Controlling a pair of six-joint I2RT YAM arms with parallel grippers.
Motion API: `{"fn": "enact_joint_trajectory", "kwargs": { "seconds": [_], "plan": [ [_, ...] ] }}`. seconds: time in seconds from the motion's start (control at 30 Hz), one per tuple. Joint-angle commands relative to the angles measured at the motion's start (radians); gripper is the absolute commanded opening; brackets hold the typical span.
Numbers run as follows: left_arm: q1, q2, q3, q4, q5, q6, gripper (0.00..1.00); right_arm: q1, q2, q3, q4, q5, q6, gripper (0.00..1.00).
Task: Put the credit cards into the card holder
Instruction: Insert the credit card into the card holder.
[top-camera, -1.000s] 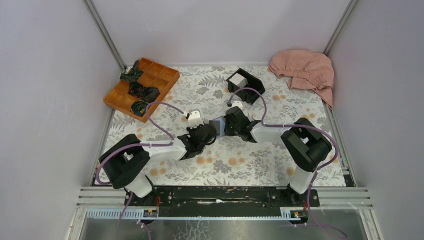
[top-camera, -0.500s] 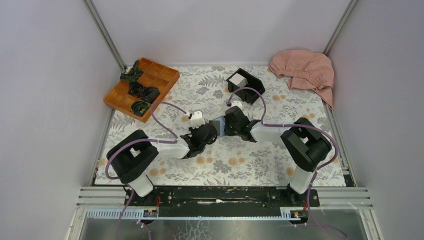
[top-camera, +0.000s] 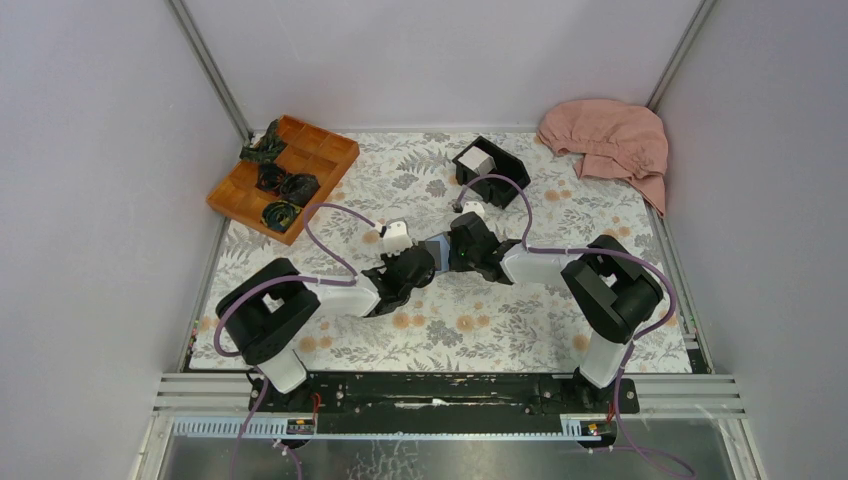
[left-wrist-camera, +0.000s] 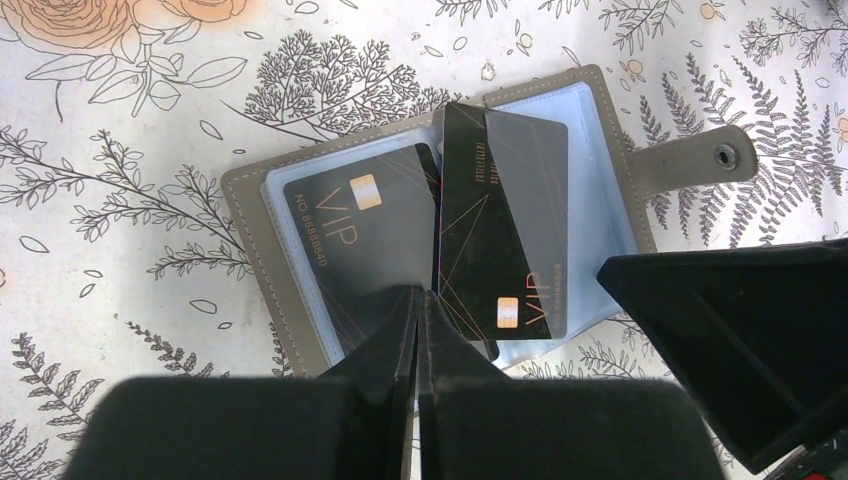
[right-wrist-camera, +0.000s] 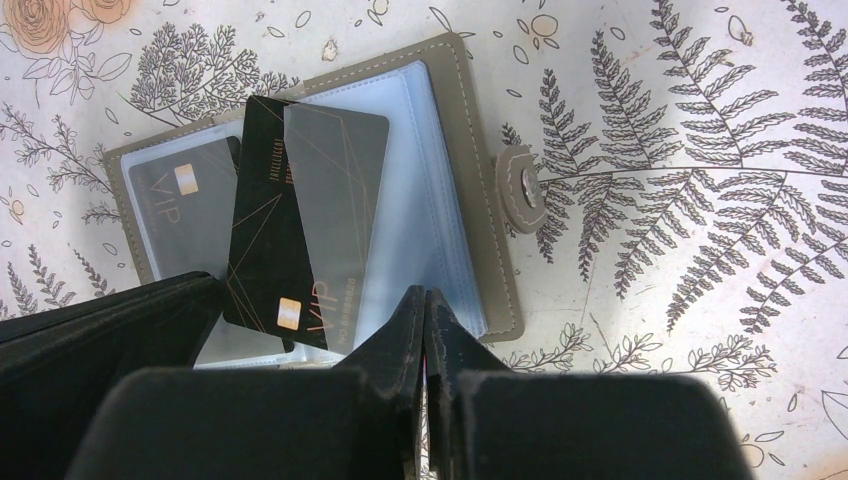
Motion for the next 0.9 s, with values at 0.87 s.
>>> {"fn": "enact_joint_trajectory", "kwargs": {
  "seconds": [0.87],
  "plan": [
    [-0.055, 0.077, 0.081, 0.048, 0.031, -0.014, 0.00, 0.011, 0.025, -0.013, -0.095, -0.011, -0.008, 0.00]
  ]
}}
